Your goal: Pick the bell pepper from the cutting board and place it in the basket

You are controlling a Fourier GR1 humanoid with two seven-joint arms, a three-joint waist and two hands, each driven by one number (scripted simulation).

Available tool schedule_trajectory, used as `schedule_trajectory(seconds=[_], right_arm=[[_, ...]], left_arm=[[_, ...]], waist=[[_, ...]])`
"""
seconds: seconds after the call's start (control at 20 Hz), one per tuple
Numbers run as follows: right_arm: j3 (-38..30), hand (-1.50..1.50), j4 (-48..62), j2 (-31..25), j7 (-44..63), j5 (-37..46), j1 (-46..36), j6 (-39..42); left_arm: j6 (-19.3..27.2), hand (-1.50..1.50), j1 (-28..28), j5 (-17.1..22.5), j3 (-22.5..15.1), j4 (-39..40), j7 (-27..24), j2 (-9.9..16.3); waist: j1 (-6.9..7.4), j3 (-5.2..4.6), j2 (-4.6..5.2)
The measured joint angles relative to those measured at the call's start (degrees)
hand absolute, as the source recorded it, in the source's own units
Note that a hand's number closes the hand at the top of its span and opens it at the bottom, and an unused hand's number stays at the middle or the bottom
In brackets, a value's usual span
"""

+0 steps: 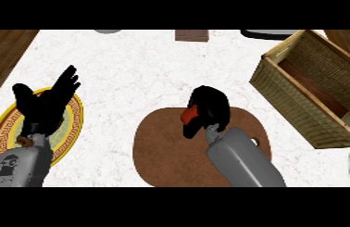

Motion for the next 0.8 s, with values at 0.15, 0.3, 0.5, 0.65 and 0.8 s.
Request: schedule_trajectory(seconds=[0.15,0.3,0.5,0.65,0.8], right_arm=[[1.72,1.50,2.09,0.00,8.83,-2.74,-6.25,-4.80],[2.31,1.50,3.25,-0.11,10.91,-4.95,-11.24,-11.24],[2.96,1.50,2.49,-0.20,10.45,-4.32,-17.39,-20.54],[4.11,1.50,3.60,-0.25,11.60,-1.45,-23.45,-25.31],[4.35,1.50,6.04,-0.33,13.78,1.79,-29.65,-26.85]], left_arm=[[-0.62,0.00,-0.69,-0.27,-0.71,0.49,-0.33,-0.12],[-0.77,0.00,-1.51,-0.47,-1.07,0.86,-0.30,-0.28],[-0.52,0.00,-2.58,-0.64,-1.00,2.06,-0.57,-0.55],[-0.38,0.00,-2.86,-0.81,-1.15,2.32,-0.32,-0.74],[0.18,0.00,-3.20,-1.14,-1.17,2.88,-0.44,-1.12]], waist=[[1.44,0.03,0.26],[2.27,0.08,0.45],[2.40,0.07,0.42],[2.38,0.01,0.14],[1.85,-0.06,-0.06]])
